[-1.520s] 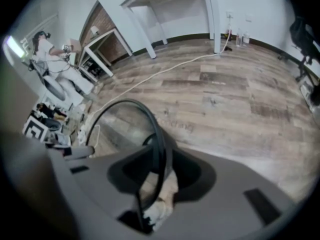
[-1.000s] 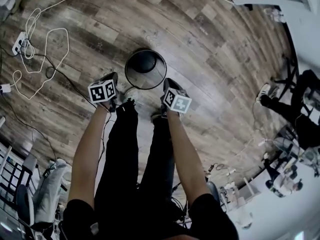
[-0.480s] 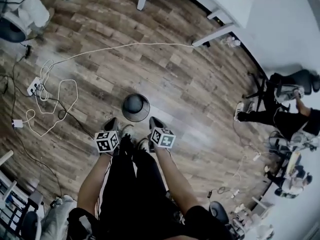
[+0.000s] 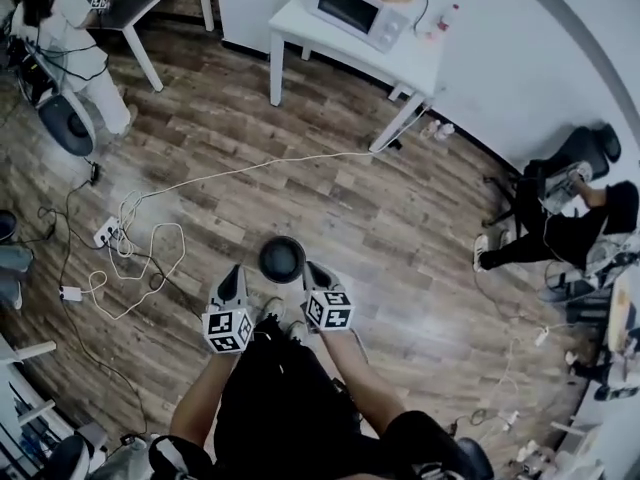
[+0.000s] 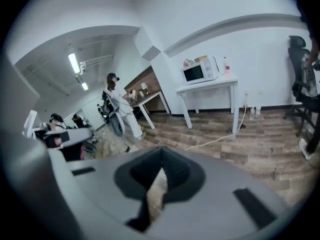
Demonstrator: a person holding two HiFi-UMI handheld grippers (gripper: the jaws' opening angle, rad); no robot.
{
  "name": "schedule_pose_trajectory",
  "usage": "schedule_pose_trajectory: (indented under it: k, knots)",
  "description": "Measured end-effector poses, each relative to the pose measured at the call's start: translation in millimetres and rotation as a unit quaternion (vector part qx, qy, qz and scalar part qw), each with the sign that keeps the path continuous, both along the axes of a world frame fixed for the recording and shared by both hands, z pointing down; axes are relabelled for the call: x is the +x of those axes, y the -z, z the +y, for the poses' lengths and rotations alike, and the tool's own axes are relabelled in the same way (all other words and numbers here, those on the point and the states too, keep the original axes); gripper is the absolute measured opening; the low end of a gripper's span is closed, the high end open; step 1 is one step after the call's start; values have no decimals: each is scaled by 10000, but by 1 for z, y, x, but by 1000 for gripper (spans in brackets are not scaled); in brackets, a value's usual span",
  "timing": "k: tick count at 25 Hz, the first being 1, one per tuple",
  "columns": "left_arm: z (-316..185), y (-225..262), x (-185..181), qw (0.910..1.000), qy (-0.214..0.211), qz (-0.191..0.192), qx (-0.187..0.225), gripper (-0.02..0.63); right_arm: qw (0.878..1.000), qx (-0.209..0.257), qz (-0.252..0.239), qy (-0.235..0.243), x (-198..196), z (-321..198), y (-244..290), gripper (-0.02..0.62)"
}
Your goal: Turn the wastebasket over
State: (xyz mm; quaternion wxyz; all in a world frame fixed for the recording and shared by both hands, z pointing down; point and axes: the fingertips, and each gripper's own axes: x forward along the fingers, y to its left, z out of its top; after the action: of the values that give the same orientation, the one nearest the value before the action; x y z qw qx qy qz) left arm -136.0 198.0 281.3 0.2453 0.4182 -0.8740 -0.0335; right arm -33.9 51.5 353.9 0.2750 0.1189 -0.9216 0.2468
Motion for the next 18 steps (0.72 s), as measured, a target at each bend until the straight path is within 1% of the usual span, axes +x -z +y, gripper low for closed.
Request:
schedule_pose_trajectory:
  k: [3, 6, 9, 11, 13, 16, 18]
  knots:
    - [8, 40, 39, 9995, -216, -212, 64, 34, 9992, 133, -385, -43, 19, 3, 45, 32]
    - [19, 83, 77, 9964, -500, -616, 295, 34, 9970, 254, -730, -34, 40, 16, 82, 32]
    - [34, 120, 104, 9919, -565, -1058, 412, 32, 9953, 307, -913, -59, 63, 30, 105, 32]
    - [44, 138, 118, 9891, -531, -1309, 410, 34, 9948, 318, -967, -66, 80, 42, 117, 32]
    - [54, 153, 130, 9874, -482, -1450, 424, 34, 9944, 296, -1012, -29, 99, 54, 127, 32]
    - [67, 167, 136, 9868, -352, -1508, 476, 34, 9938, 355, -1055, -1, 120, 70, 142, 32]
    - [71, 171, 134, 9862, -351, -1538, 495, 34, 9932, 470, -1064, 4, 128, 77, 153, 32]
